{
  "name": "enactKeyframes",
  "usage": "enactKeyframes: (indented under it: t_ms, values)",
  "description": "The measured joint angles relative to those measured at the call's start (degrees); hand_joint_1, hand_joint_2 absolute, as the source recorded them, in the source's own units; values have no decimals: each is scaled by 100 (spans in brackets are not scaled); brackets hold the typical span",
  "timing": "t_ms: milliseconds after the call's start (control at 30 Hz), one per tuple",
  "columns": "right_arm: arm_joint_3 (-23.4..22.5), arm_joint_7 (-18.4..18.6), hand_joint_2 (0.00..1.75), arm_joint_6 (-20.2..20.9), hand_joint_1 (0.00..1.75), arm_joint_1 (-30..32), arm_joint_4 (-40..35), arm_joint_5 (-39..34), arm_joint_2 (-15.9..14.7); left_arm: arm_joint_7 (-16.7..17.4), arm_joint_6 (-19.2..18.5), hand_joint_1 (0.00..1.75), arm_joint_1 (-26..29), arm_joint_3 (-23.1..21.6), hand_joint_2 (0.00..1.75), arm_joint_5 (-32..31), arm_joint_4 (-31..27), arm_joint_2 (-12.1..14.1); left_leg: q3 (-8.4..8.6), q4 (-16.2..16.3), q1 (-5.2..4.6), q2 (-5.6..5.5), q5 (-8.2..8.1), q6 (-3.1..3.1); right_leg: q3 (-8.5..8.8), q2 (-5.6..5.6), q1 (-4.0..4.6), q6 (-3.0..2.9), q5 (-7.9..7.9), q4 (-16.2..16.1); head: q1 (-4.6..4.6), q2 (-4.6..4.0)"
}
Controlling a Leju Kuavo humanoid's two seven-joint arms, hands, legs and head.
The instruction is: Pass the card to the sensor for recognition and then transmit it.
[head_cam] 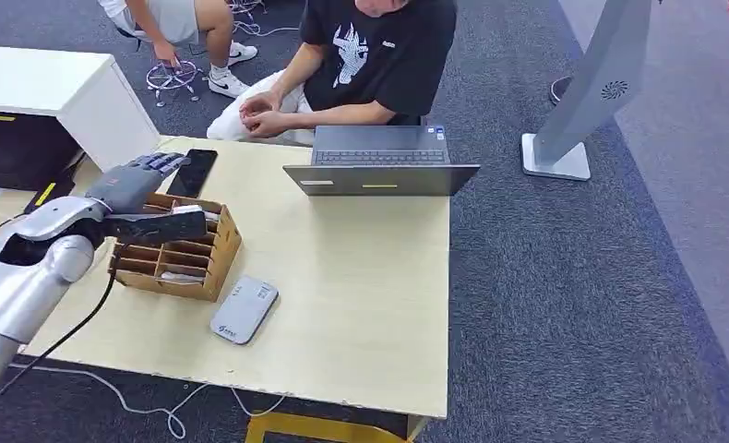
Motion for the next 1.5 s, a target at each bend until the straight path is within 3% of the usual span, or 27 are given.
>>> enactKeyframes:
  t_ms: [500, 900, 1500]
  values:
    - [0, -4, 175, -4, 0, -2, 0, 0, 2, -55, 121, 0, 22, -96, 175, 9, 162, -11, 0, 0, 0, 0, 0, 0, 0, 0, 0, 0, 0, 0, 0, 0]
    - [-2, -35, 175, -2, 0, -14, 0, 2, 57, -64, 409, 0, 123, -151, 175, -37, 370, -234, -1, 0, 0, -1, 0, 0, 0, -1, 0, 0, 0, 0, -2, 0]
    - [-2, -26, 175, 9, 0, -26, 0, -4, 87, -210, 505, 0, 159, -151, 175, -168, 641, -396, -1, 0, 0, -1, 0, 0, 0, -1, 0, 0, 0, 0, -2, 0]
